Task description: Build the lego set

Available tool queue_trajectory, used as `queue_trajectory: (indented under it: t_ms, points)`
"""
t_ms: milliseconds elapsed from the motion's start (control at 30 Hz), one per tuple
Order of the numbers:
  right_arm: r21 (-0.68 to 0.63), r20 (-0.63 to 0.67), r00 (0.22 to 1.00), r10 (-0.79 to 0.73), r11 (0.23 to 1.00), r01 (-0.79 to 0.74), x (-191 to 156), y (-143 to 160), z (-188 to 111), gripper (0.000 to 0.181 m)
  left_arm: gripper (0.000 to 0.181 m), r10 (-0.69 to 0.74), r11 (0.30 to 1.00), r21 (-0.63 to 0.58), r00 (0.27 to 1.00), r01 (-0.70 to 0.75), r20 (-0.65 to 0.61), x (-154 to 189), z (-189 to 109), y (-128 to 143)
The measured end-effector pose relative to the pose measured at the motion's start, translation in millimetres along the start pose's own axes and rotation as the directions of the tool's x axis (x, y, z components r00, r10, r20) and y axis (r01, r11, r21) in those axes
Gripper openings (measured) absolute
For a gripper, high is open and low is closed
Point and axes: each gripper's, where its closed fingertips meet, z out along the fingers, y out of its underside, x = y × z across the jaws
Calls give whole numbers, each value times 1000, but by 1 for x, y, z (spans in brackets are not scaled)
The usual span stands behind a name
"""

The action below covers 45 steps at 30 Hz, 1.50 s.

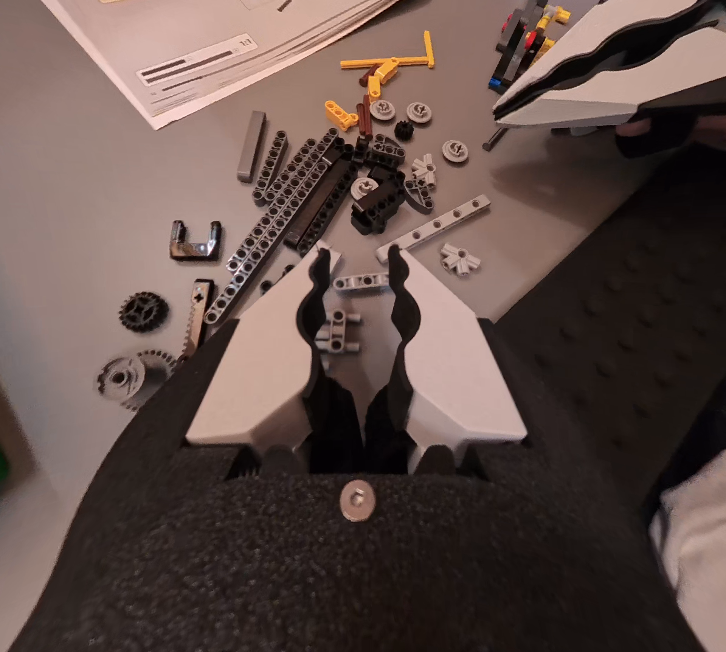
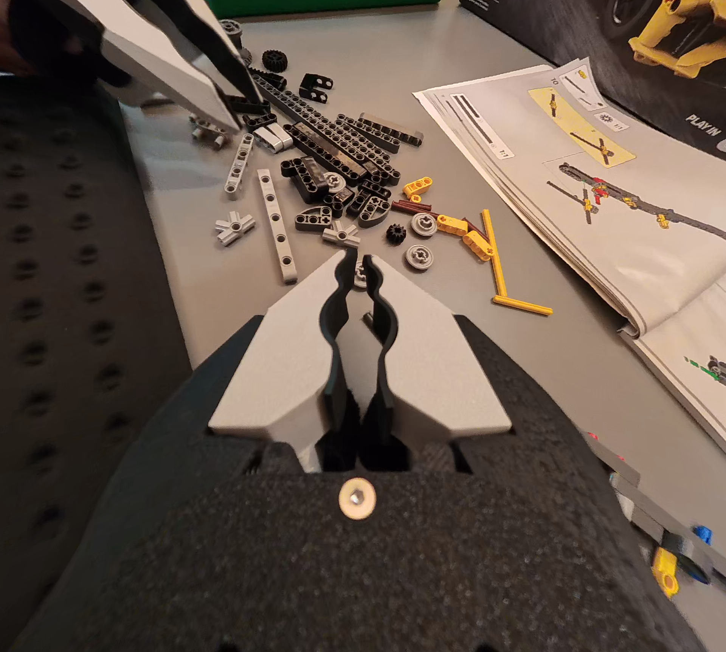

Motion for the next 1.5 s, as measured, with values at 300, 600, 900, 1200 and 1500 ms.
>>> queue_trajectory:
  t_ms: [300, 600, 900, 1200, 1500]
  points:
    - [30, 32, 999, 24, 999, -25, -2, -4, -4, 3, 31, 3, 996, -87, 999, -6, -34, 11, 27, -12]
    - [31, 54, 999, 4, 999, -6, -8, -4, -5, 3, 30, 60, 981, -183, 996, -70, -61, 13, 44, -10]
    - [44, 79, 996, 31, 998, -35, -9, -5, -7, 3, 19, 46, 958, -278, 995, -68, -84, 18, 40, 9]
    - [24, 86, 996, 19, 999, -21, -12, -3, -4, 3, 21, 14, 966, -257, 1000, -9, 18, 4, 18, 20]
    - [29, 85, 996, 38, 999, -41, -9, -3, -4, 3, 33, -101, 979, -161, 983, 125, 151, -34, -29, 27]
